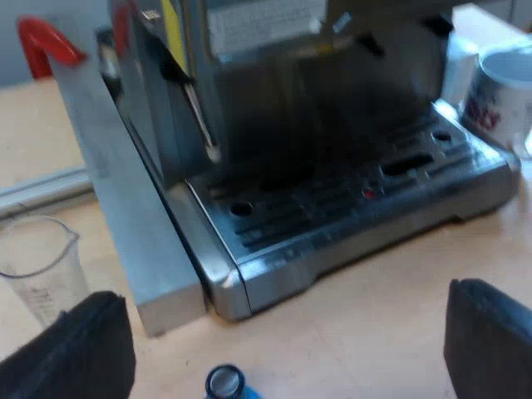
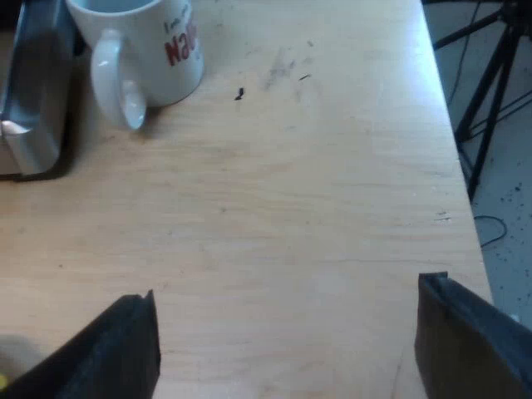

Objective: Put the handle in the coffee machine

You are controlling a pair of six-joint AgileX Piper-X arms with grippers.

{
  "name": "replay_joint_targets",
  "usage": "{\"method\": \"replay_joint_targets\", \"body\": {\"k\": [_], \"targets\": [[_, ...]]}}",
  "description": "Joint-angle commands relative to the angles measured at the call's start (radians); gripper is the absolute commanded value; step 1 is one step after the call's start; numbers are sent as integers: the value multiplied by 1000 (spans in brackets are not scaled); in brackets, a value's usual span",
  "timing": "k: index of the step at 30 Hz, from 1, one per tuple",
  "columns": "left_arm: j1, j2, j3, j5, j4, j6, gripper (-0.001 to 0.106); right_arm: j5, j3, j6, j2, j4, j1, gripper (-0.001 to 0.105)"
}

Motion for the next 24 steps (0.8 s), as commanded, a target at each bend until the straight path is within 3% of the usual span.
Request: {"method": "replay_joint_targets", "body": {"k": [1, 3, 10, 16, 21, 24], "targets": [[-4, 56, -26, 18, 21, 49, 77, -32, -29, -4, 33, 6, 8, 66], [-4, 105, -46, 34, 29, 93, 77, -45, -47, -4, 69, 18, 26, 66], [-4, 211, -84, 80, 94, 152, 77, -135, -107, 18, 184, 150, 106, 66], [-4, 267, -85, 132, 170, 271, 77, -222, -153, 18, 254, 189, 189, 66], [-4, 314, -85, 275, 219, 289, 77, -269, -157, 24, 310, 193, 260, 66], [-4, 332, -85, 322, 220, 311, 77, -267, -157, 46, 338, 193, 283, 66]]}}
